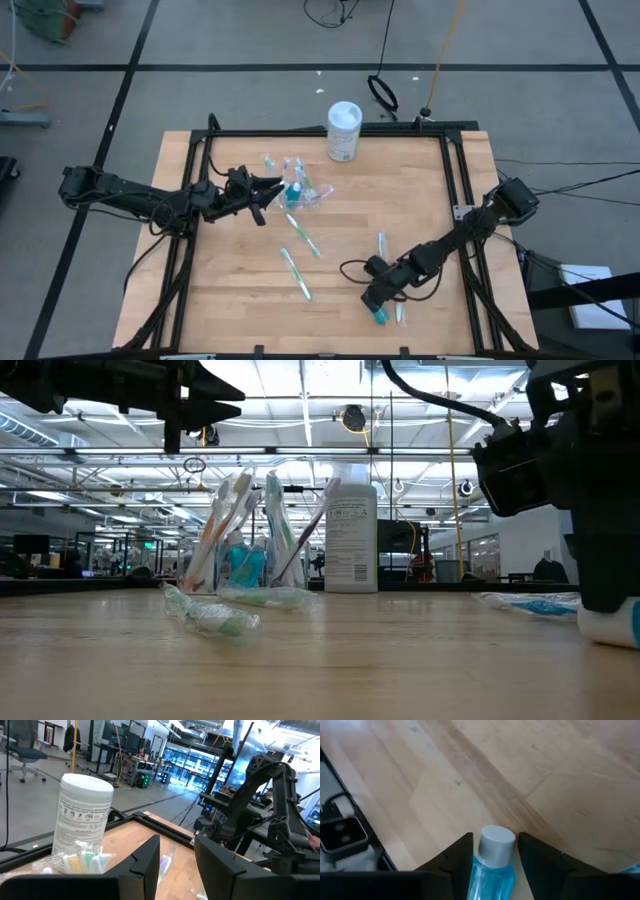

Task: Pick & Place toothbrushing station
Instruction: Put the blue mouthwash into the transparent organizer

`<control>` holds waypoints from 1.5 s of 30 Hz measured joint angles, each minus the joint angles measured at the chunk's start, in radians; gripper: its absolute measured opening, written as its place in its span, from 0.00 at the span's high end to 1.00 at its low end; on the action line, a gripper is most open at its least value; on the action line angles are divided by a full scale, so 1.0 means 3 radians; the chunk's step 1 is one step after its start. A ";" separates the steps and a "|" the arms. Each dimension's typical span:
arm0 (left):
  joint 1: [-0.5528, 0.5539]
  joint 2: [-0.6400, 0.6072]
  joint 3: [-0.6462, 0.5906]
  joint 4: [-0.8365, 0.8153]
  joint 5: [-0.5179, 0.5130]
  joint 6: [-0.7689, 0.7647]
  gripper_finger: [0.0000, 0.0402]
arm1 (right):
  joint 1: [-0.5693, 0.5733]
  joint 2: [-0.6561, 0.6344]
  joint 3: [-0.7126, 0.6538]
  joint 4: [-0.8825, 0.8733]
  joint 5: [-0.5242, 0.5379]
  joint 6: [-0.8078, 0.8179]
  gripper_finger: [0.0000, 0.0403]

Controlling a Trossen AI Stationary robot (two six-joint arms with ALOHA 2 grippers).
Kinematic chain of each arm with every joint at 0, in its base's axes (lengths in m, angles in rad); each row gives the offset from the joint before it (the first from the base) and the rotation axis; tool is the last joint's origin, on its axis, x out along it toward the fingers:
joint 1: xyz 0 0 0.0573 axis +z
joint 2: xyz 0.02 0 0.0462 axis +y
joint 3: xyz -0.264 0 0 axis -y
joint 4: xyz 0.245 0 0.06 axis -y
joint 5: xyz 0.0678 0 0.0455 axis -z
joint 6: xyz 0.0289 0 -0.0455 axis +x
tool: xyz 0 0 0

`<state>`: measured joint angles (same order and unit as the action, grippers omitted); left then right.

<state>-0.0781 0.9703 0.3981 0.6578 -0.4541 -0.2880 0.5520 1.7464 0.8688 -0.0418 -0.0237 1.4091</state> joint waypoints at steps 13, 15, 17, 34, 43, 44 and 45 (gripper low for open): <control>0.0000 0.0000 0.0000 -0.0006 0.0000 0.0067 0.68 | -0.0139 -0.0030 -0.0024 0.0468 -0.0034 -0.0823 0.80; 0.0000 0.0000 0.0000 -0.0006 0.0000 0.0067 0.68 | -0.0255 -0.0077 -0.0033 0.0777 0.0050 -0.1229 0.80; 0.0000 0.0000 0.0000 -0.0003 0.0000 0.0064 0.68 | -0.0365 -0.0158 -0.0021 0.1197 0.0291 -0.1729 0.79; -0.0004 0.0001 0.0000 -0.0012 0.0000 -0.0012 0.68 | -0.1703 0.0463 0.0429 0.3865 0.0963 -0.4409 0.77; -0.0004 0.0001 0.0000 -0.0037 0.0000 0.0009 0.68 | -0.2124 0.1071 0.1004 0.3815 0.0949 -0.4258 0.77; -0.0004 0.0001 0.0000 -0.0039 0.0000 0.0055 0.68 | -0.2147 0.1116 0.1029 0.3739 0.0949 -0.4210 0.77; -0.0004 0.0001 0.0000 -0.0038 0.0000 0.0106 0.68 | -0.2166 0.1165 0.1070 0.3650 0.0949 -0.4173 0.77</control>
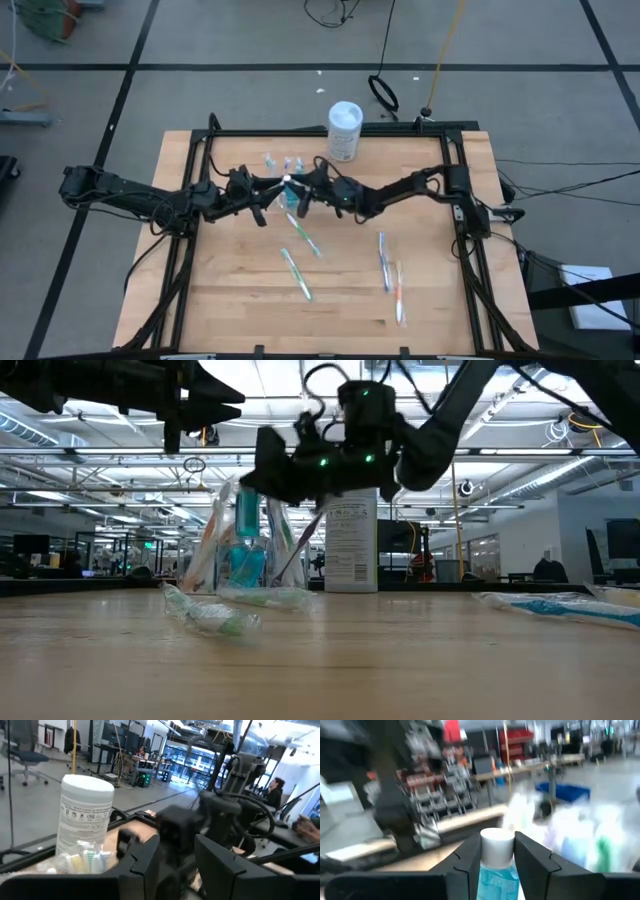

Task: Pick & Place toothbrushing station
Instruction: Put the blue mouthwash into the transparent organizer, then put the blue toothbrush into the transparent organizer

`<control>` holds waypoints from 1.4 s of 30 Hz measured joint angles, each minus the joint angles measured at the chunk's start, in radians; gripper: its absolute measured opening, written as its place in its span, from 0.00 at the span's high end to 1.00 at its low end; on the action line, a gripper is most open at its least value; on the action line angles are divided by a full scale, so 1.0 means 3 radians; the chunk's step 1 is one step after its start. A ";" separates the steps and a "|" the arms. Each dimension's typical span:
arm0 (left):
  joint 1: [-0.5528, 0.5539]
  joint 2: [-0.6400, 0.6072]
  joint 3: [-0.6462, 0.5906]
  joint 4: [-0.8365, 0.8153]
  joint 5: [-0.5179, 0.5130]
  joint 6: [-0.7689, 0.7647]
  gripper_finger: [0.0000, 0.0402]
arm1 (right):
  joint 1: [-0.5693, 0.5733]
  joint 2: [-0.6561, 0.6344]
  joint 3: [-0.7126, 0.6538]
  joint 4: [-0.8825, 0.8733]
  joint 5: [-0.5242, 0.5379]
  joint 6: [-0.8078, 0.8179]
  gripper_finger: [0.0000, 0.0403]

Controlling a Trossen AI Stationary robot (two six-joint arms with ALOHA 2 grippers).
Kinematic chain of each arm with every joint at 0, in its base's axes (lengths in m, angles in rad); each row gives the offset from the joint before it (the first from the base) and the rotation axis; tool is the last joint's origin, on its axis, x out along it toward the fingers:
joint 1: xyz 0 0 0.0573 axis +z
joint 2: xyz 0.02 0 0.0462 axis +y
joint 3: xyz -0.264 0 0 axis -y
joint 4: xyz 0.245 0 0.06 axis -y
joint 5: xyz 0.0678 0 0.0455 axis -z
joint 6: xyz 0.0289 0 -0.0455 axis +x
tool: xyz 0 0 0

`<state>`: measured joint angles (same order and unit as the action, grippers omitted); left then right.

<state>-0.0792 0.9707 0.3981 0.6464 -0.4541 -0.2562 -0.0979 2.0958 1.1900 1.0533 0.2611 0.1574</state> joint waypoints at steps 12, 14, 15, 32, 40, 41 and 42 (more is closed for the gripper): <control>0.0000 0.0000 0.0000 -0.0001 0.0000 0.0173 0.68 | -0.0062 0.0123 0.0110 -0.0659 -0.0006 -0.0402 0.75; 0.0000 0.0000 0.0000 -0.0002 0.0000 0.0172 0.68 | -0.0062 0.0123 0.0110 -0.0652 -0.0005 -0.0490 0.73; 0.0000 0.0000 0.0000 -0.0007 0.0000 0.0165 0.68 | -0.0062 0.0123 0.0109 -0.0652 -0.0003 -0.0535 0.72; 0.0000 0.0000 0.0000 -0.0205 0.0001 -0.0054 0.68 | -0.0061 0.0006 0.0101 -0.0953 0.0002 -0.0575 0.47; 0.0045 -0.0001 0.0000 0.0054 0.0000 0.0233 0.68 | -0.0039 -0.0694 0.0104 -0.2104 0.0000 -0.0683 0.41; 0.0052 -0.0001 0.0000 0.0054 0.0001 0.0251 0.68 | -0.0032 -0.0815 0.0106 -0.2343 -0.0004 -0.0680 0.41; 0.0062 -0.0001 0.0000 0.0053 0.0002 0.0260 0.68 | -0.0018 -0.0925 0.0105 -0.2580 -0.0003 -0.0650 0.41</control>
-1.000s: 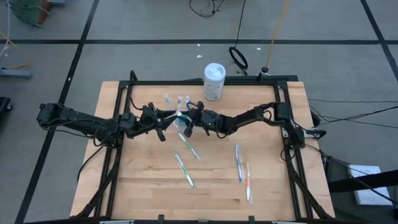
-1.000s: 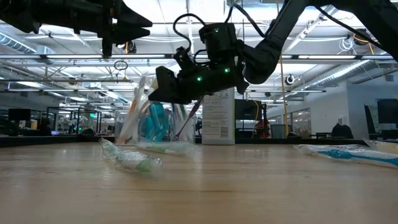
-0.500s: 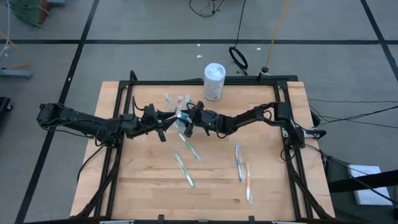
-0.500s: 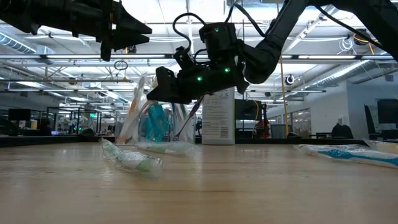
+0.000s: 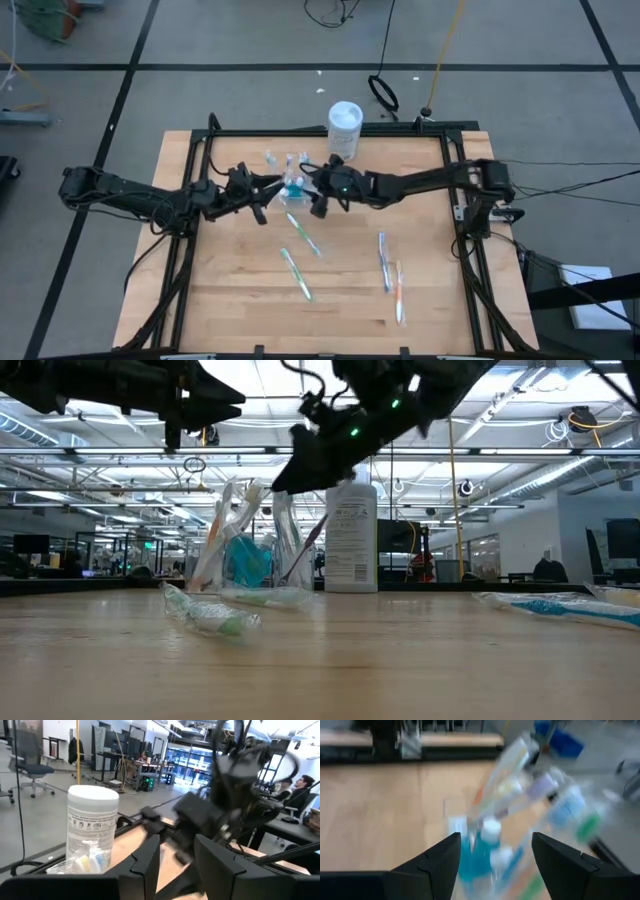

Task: Pick & Place toothbrushing station
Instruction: Put the blue toothbrush into the transparent organizer

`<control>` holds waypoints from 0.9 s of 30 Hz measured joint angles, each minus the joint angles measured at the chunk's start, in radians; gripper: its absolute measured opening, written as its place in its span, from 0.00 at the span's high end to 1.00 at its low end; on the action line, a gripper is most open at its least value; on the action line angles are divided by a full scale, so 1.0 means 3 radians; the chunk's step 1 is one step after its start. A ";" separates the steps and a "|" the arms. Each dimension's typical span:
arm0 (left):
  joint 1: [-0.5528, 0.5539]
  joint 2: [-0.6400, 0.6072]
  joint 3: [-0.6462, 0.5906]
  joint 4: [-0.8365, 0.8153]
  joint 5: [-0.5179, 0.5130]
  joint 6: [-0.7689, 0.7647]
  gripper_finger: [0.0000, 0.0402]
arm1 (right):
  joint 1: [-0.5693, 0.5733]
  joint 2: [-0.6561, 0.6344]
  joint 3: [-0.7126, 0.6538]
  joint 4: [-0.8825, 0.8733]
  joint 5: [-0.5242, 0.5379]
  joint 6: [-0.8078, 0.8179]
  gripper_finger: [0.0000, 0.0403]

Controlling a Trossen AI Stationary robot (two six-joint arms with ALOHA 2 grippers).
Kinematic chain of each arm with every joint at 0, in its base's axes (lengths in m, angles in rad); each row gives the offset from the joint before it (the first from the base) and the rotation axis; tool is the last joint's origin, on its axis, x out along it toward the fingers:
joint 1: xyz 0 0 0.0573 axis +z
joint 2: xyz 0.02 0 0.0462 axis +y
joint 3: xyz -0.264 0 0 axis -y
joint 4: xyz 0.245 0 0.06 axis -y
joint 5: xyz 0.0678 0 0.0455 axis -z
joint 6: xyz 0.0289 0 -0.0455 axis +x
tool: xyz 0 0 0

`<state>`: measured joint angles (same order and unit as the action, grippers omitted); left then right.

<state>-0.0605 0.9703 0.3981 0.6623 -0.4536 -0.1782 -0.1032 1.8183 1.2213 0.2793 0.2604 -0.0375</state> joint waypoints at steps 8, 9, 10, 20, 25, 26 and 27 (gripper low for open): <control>0.0112 0.0000 0.0000 0.0002 -0.0001 0.0001 0.68 | 0.0213 -0.0750 0.0001 -0.1653 -0.0010 0.0836 0.45; 0.0119 0.0000 0.0000 0.0002 -0.0002 0.0001 0.68 | 0.0259 -0.0816 -0.0009 -0.1853 -0.0010 0.0964 0.45; 0.0125 0.0000 0.0000 0.0002 -0.0002 0.0001 0.68 | 0.0313 -0.0873 -0.0033 -0.2009 -0.0011 0.1091 0.46; 0.0132 0.0000 0.0000 0.0063 -0.0002 -0.0015 0.68 | 0.0930 -0.1276 -0.0803 -0.2534 -0.0480 0.2571 0.47; 0.0134 0.0000 0.0000 0.0162 -0.0002 0.0055 0.68 | 0.1201 -0.1372 -0.1328 -0.2477 -0.0768 0.3530 0.47; 0.0135 0.0000 0.0000 0.0168 -0.0002 0.0058 0.68 | 0.1242 -0.1384 -0.1432 -0.2447 -0.0784 0.3680 0.47; 0.0136 0.0000 0.0000 0.0172 -0.0002 0.0058 0.68 | 0.1272 -0.1390 -0.1526 -0.2410 -0.0788 0.3783 0.47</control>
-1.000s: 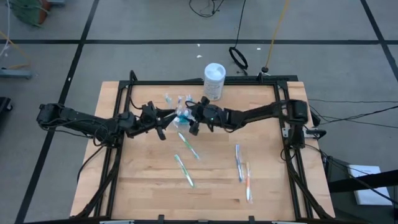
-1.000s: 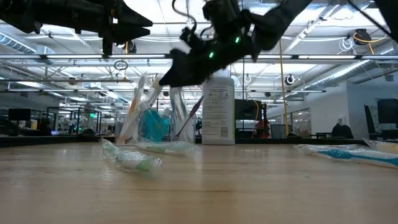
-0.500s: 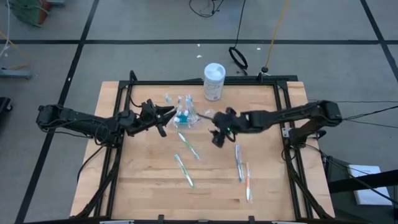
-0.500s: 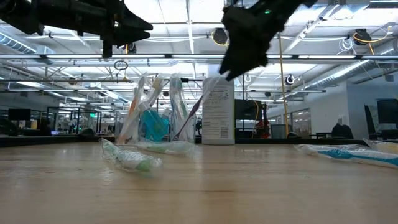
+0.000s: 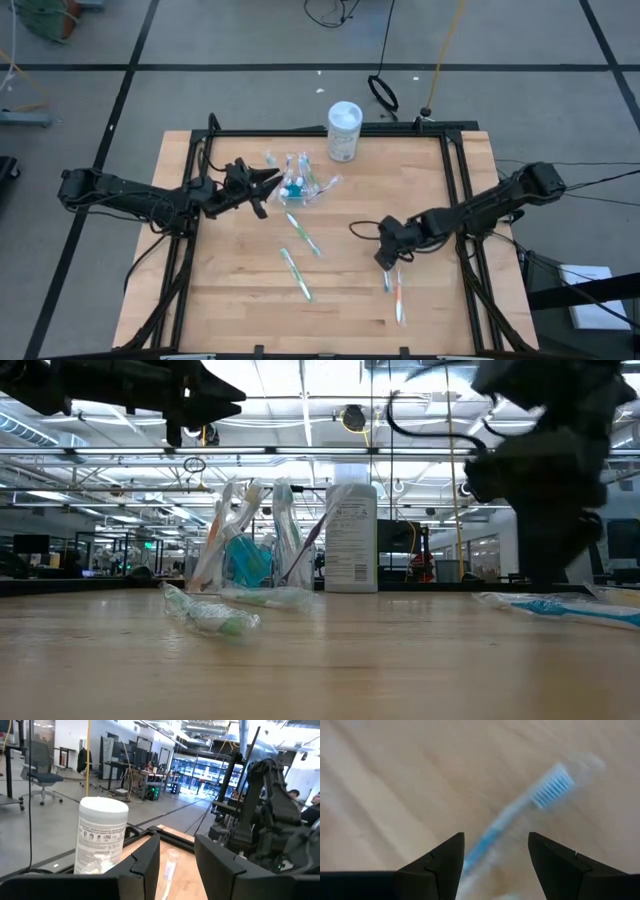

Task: Pick & Place toothbrushing station
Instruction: Put the blue toothbrush into the transparent organizer

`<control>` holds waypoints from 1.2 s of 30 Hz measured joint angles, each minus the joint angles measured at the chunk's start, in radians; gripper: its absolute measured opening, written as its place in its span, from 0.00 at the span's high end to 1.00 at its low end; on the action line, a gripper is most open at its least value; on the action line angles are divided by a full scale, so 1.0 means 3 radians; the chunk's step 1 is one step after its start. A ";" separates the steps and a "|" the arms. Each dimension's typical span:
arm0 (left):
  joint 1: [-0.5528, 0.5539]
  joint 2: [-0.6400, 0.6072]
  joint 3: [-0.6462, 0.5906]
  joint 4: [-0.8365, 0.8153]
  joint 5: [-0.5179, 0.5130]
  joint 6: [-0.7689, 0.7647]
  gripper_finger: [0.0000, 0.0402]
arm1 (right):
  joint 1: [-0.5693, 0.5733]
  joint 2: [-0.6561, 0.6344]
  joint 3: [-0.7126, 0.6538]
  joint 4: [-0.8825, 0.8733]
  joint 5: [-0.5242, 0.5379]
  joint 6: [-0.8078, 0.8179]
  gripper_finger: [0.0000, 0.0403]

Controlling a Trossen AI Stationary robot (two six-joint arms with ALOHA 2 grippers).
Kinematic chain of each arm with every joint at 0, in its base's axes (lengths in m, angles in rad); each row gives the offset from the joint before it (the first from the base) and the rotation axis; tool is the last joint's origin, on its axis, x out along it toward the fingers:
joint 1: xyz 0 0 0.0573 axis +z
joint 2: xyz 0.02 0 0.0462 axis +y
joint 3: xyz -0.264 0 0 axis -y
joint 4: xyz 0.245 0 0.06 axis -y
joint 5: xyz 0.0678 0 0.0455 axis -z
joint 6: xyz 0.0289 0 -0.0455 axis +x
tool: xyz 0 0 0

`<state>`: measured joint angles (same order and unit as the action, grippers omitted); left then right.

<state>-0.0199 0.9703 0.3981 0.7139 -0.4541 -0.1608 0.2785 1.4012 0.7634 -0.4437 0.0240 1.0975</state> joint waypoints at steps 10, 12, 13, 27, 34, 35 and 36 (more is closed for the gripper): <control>0.0044 0.0000 0.0000 0.0234 -0.0005 0.0003 0.68 | -0.0023 -0.0017 -0.0637 0.0945 0.0319 0.0236 0.48; 0.0044 0.0001 -0.0001 0.0233 -0.0004 0.0003 0.68 | -0.0023 -0.0016 -0.0660 0.0962 0.0401 0.0228 0.51; 0.0044 0.0001 0.0000 0.0235 -0.0005 0.0004 0.68 | -0.0023 -0.0014 -0.0663 0.0964 0.0430 0.0219 0.53; 0.0051 0.0000 -0.0001 0.0337 -0.0004 0.0205 0.68 | -0.0256 0.0006 -0.0676 0.3696 0.0474 -0.1490 0.98; 0.0050 0.0000 -0.0001 0.0269 -0.0003 0.0178 0.68 | -0.0470 0.0143 -0.0618 0.5934 0.1248 -0.3551 0.99; 0.0050 0.0000 -0.0001 0.0235 -0.0001 0.0165 0.68 | -0.0496 0.0205 -0.0586 0.6059 0.1217 -0.3659 1.00; 0.0050 0.0000 -0.0001 0.0201 0.0000 0.0163 0.68 | -0.0524 0.0275 -0.0542 0.6106 0.1157 -0.3722 1.00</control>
<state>-0.0048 0.9703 0.3977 0.7742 -0.4541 -0.1120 0.1214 1.4839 0.6009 1.3882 0.3711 -0.0192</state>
